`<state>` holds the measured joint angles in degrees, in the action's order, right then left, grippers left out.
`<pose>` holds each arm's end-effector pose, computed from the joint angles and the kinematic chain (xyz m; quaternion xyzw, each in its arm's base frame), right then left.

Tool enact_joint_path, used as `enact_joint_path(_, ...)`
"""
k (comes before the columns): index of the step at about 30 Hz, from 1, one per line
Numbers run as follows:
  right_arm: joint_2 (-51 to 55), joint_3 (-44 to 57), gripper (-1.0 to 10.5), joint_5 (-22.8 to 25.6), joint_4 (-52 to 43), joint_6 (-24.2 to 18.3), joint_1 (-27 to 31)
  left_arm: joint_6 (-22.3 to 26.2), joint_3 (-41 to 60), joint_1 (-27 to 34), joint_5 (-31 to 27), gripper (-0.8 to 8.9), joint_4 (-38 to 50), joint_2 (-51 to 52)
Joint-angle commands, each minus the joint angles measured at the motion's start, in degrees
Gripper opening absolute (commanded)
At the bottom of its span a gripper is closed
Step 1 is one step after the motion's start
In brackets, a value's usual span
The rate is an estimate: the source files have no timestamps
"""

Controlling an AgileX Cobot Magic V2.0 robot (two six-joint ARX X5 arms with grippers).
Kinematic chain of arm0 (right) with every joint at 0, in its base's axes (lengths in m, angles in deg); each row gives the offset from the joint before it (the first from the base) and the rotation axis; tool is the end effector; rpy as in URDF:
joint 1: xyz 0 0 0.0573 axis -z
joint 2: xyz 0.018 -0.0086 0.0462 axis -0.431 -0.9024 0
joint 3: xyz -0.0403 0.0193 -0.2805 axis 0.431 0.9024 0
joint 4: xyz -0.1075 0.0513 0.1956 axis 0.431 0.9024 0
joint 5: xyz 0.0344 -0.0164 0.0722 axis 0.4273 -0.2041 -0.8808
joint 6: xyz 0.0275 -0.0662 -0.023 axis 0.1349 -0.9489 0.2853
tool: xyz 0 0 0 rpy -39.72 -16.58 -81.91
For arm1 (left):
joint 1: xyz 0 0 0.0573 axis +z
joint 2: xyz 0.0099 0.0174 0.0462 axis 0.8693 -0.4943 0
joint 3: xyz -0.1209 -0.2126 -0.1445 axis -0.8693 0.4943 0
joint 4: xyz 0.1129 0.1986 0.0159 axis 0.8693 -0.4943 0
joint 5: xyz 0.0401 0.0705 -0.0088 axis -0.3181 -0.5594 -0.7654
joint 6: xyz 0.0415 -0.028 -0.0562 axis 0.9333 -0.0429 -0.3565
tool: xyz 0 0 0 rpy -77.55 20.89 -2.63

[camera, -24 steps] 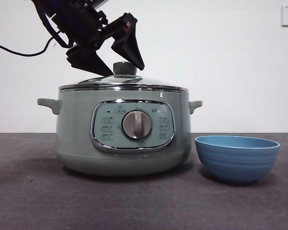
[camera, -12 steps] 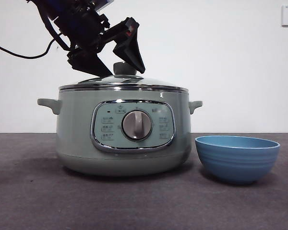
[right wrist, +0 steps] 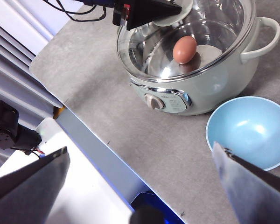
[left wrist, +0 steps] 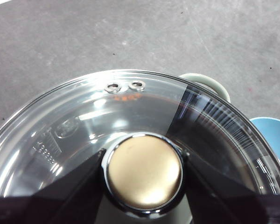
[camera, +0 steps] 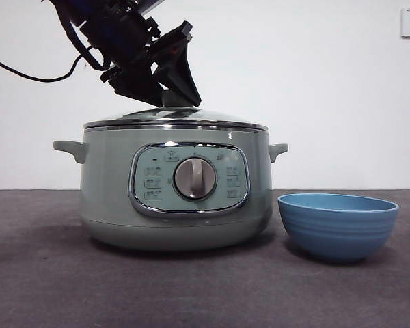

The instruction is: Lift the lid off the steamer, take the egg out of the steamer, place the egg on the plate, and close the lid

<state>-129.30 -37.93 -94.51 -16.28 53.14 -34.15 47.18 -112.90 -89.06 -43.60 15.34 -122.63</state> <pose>0.0995 0.0553 0.3480 0.0412 0.3464 0.4202 0.8377 0.3114 -0.1854 0.2930 0.0770 0.2794 -0.3495 0.8910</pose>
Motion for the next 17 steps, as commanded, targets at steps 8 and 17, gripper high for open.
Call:
enact_joint_path(8, -0.02, -0.04, 5.4, -0.04, -0.81, 0.35, -0.07, -0.5, 0.22, 0.11, 0.04, -0.08, -1.53, -0.37)
enact_joint_path(17, -0.04, -0.04, 5.4, -0.02, -1.14, 0.37, -0.07, -1.84, -0.66, 0.17, 1.16, -0.08, -0.96, 1.75)
